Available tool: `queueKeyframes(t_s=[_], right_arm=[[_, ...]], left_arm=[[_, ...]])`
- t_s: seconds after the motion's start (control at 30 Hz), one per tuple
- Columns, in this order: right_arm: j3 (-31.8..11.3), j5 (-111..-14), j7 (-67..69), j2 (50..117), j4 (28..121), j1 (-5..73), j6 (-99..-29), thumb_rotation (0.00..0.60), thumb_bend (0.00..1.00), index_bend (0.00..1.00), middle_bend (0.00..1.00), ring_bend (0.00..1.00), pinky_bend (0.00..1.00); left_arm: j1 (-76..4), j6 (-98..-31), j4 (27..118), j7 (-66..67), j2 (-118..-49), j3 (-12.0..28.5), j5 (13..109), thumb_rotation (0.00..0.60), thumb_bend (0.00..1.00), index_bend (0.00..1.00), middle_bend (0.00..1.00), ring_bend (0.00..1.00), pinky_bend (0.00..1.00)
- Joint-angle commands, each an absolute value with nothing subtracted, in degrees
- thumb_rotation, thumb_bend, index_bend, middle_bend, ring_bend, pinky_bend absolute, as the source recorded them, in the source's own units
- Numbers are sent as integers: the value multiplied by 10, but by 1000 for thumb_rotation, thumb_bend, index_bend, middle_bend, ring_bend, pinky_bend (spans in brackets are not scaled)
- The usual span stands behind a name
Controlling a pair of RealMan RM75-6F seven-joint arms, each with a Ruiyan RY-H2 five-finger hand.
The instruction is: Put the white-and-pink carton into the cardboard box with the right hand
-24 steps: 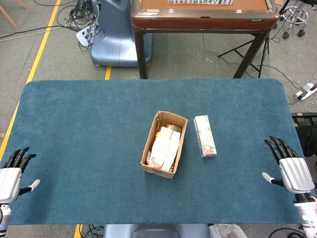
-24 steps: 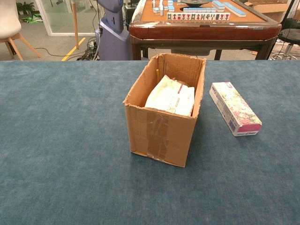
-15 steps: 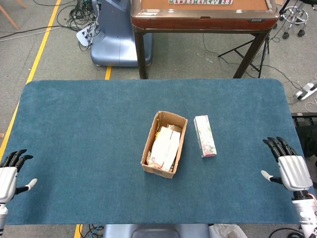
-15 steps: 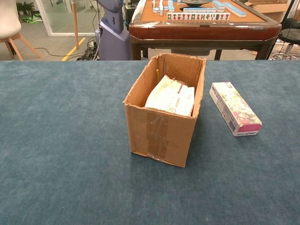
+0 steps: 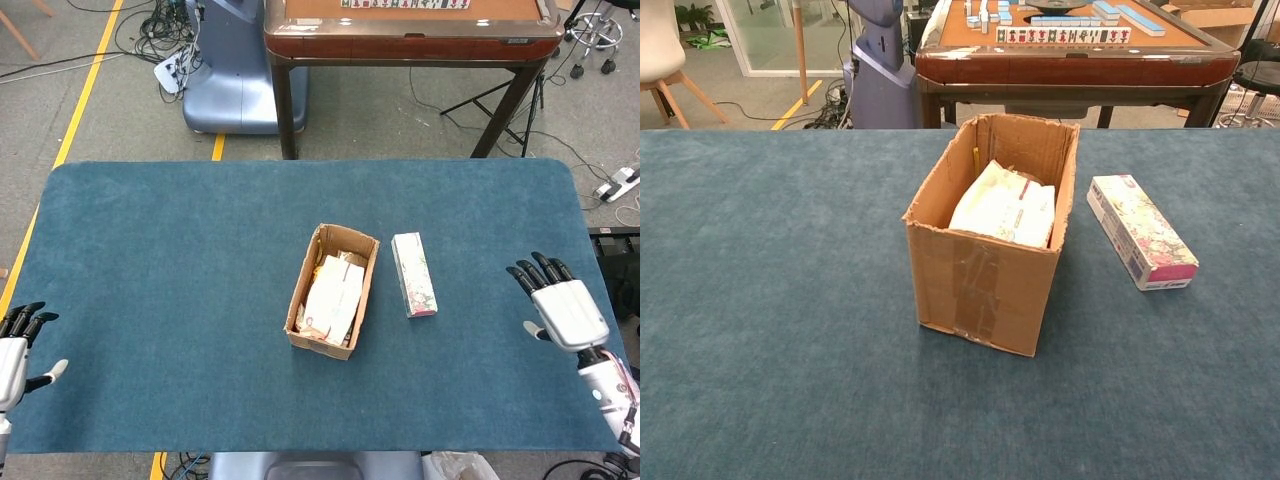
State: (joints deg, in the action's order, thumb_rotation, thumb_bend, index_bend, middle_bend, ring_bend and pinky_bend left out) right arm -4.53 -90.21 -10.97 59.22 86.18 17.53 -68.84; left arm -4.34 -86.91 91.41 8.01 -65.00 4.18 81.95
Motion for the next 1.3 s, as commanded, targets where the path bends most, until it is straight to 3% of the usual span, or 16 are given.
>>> queueKeyframes(t_s=[0.03, 0.47, 0.97, 1.3], right_arm=[[-43, -932, -92, 591, 814, 225, -637, 600, 0, 200, 169, 84, 175], [8, -1063, 32, 709, 599, 336, -622, 600, 0, 200, 192, 98, 176], [65, -1132, 81, 824, 431, 420, -636, 600, 0, 200, 191, 98, 176], [102, -1156, 89, 871, 357, 444, -663, 600, 0, 200, 90, 16, 176]], left_arm=[[-43, -869, 915, 81, -650, 42, 818, 600, 140, 292, 186, 151, 403], [-42, -865, 916, 89, -650, 46, 805, 600, 140, 292, 196, 154, 403], [-40, -857, 915, 83, -647, 49, 791, 600, 140, 295, 206, 157, 404], [-37, -858, 916, 77, -644, 52, 783, 600, 140, 295, 208, 158, 405]])
